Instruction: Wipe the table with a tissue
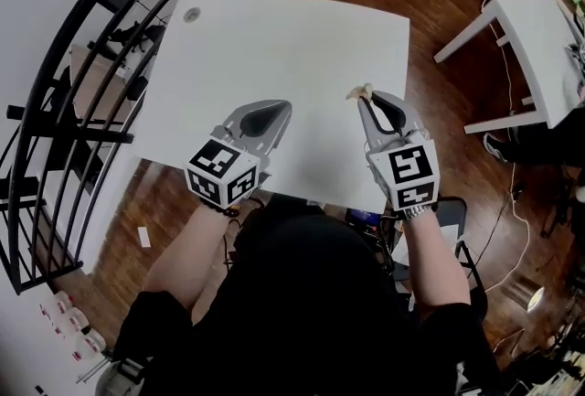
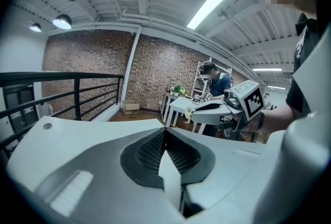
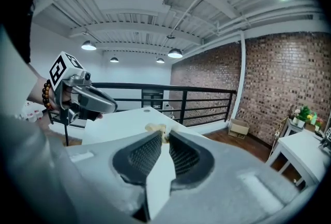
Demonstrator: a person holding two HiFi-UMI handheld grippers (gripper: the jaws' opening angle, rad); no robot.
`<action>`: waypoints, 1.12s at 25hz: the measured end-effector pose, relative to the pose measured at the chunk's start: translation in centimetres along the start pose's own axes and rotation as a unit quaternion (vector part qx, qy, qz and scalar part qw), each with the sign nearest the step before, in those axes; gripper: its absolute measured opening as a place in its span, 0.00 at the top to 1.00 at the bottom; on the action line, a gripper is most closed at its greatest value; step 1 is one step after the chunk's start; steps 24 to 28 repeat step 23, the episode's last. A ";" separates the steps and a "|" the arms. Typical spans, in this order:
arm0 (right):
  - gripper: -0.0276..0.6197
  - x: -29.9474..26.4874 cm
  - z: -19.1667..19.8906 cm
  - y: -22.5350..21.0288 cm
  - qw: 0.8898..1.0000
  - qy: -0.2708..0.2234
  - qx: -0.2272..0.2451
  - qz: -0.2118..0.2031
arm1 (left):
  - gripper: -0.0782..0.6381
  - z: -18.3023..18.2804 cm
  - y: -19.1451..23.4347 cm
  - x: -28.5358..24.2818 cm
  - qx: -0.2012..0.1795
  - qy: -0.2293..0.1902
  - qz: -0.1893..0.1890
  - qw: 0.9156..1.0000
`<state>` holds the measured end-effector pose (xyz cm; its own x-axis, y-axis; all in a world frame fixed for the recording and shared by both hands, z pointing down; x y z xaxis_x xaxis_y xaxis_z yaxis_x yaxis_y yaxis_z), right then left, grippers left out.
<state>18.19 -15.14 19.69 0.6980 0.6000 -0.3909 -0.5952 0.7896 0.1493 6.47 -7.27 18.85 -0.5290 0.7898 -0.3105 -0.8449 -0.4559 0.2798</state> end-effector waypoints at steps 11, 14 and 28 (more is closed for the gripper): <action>0.90 2.7 0.0 2.4 0.998 -0.035 -0.021 -0.041 | 0.87 -0.6 -3.9 -1.2 -0.047 -0.011 -0.029 0.998; 0.90 1.9 1.4 2.0 0.998 -0.032 -0.021 -0.044 | 0.87 0.5 -3.5 -2.4 -0.050 -0.010 -0.029 0.998; 0.90 2.7 -2.8 6.9 0.998 -0.039 -0.008 -0.052 | 0.87 -1.8 -3.2 2.9 -0.068 -0.016 -0.032 0.997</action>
Point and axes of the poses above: the fingertips, and each gripper's own axes: x backward along the fingers, y to its left, z out of its underside, the point moved 2 cm from there along x, backward along the fingers, and after that the axes turned 11 degrees about z, right-handed, at the moved point
